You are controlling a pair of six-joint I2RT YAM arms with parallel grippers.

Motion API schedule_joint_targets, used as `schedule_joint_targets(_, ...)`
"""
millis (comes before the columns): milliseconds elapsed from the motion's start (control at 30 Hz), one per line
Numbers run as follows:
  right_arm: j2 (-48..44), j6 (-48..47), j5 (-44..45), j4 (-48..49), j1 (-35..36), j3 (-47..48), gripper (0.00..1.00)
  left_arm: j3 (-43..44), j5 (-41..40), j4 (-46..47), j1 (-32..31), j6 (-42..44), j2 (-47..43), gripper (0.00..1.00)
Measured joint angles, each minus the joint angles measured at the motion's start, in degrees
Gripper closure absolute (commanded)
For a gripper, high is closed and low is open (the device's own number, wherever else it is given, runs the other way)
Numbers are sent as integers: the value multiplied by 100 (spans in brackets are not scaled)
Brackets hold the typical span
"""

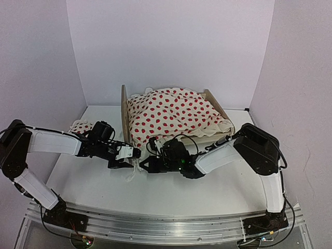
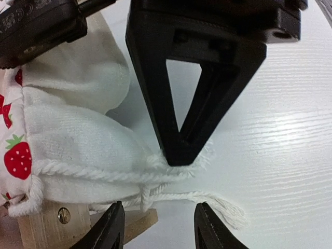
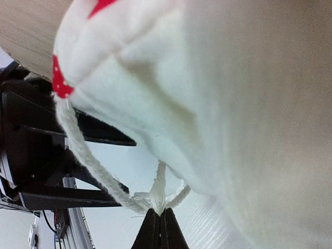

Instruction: Set up the pet bed

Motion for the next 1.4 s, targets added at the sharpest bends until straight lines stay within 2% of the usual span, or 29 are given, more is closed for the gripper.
schedule_joint_targets(133, -225, -89, 189, -289, 0, -17, 100, -2, 146, -261, 89, 107, -391, 45)
schedule_joint_targets(233, -358, -173, 351, -559, 2, 6, 100, -2, 357, -481, 152, 222, -713, 52)
schedule_joint_targets(300, -396, -236, 467, -734, 2, 48, 100, -2, 431, -636, 137, -11, -826, 56)
schedule_joint_targets(367, -411, -291, 561, -871, 2, 77, 100, -2, 411, -746, 55, -313, -800, 58)
schedule_joint_targets(500, -420, -369, 659, -1083, 13, 133, 100, -74, -6, -881, -332, -968, -524, 52)
schedule_joint_targets(667, -420, -422, 675, -1165, 26, 182, 100, -195, -569, -836, -631, -1363, -107, 46)
schedule_joint_targets(900, -420, -506, 697, -1202, 55, 182, 100, -212, -1033, -469, -616, -1914, 244, 52)
schedule_joint_targets(1233, -420, -578, 697, -1205, 57, 182, 100, -353, -960, -370, -628, -2001, 457, 53)
schedule_joint_targets(1333, -420, -588, 697, -1206, 57, 182, 100, -386, -926, -266, -663, -1909, 474, 57)
schedule_joint_targets(1400, -420, -591, 699, -1205, 57, 182, 100, -401, -915, -154, -684, -1883, 504, 66)
